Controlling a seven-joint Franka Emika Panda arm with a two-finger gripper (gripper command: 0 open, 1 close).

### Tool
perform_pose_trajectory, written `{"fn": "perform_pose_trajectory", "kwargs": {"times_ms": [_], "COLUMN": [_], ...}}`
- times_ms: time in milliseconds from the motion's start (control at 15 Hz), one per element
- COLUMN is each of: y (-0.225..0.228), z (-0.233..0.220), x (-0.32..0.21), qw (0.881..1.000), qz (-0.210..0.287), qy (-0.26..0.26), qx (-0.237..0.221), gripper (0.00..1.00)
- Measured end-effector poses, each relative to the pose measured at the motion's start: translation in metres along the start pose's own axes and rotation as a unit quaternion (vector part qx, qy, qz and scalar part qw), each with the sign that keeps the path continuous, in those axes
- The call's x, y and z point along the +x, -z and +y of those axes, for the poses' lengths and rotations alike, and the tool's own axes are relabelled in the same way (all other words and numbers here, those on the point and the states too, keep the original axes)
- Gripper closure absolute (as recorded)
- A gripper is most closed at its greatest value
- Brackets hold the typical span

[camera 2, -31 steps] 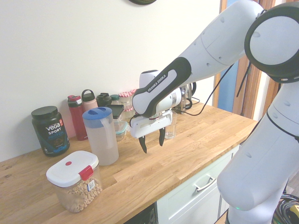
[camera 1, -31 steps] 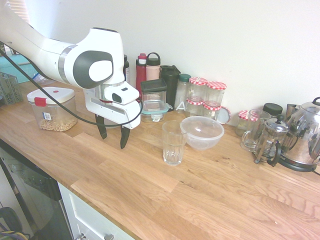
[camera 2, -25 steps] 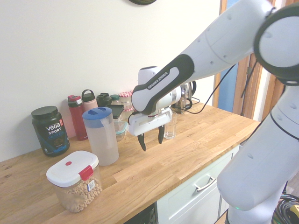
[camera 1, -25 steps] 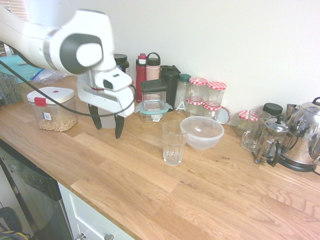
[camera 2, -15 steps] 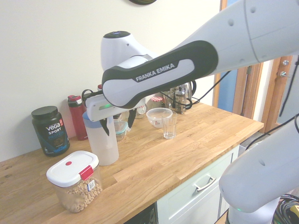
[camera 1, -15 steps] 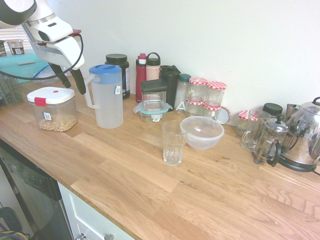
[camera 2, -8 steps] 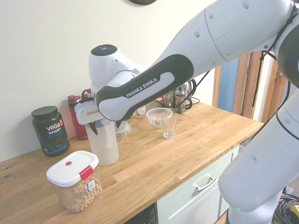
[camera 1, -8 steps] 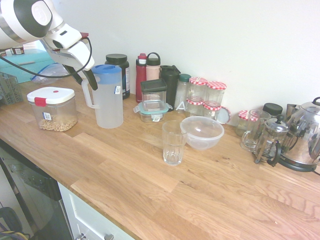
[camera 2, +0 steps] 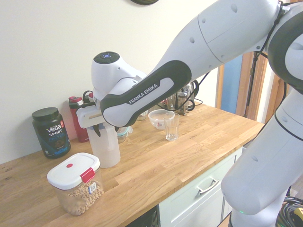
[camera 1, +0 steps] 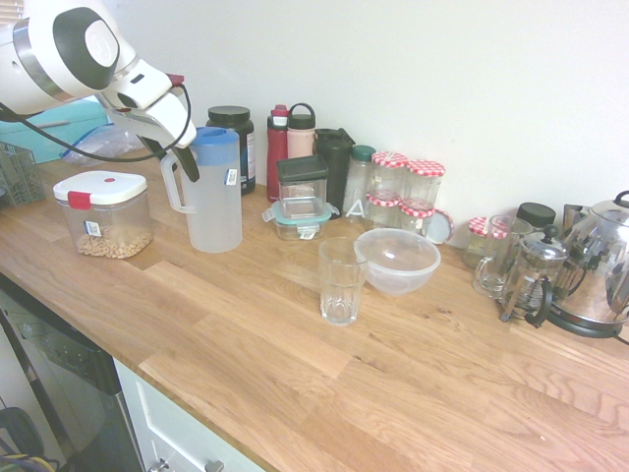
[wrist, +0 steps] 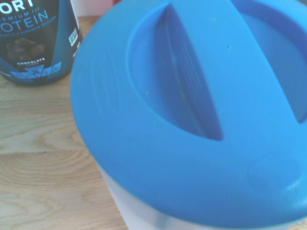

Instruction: Pour me some water

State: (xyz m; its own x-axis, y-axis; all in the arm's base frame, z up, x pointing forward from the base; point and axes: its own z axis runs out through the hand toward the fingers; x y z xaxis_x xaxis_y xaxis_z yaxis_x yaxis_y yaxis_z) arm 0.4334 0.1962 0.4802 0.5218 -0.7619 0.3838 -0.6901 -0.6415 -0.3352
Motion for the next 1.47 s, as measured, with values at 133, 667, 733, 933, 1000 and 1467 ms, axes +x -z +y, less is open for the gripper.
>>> {"fn": "perform_pose_trajectory", "kwargs": {"times_ms": [133,667,733,933,1000,1467], "y": [-0.002,-0.003,-0.003,-0.001,0.000,0.109], "z": [0.002,0.003,0.003,0.004,0.005,0.050], "x": [-0.002,-0.004,-0.004,-0.005,-0.004,0.027], "qw": [1.000,1.000,1.000,1.000,1.000,0.997], "qz": [0.000,0.000,0.000,-0.002,-0.003,-0.042], "qy": [0.002,0.002,0.002,0.002,0.001,0.067], "qx": [-0.002,-0.003,-0.003,-0.005,-0.007,0.001], "gripper": [1.00,1.00,1.00,1.00,1.00,1.00]}}
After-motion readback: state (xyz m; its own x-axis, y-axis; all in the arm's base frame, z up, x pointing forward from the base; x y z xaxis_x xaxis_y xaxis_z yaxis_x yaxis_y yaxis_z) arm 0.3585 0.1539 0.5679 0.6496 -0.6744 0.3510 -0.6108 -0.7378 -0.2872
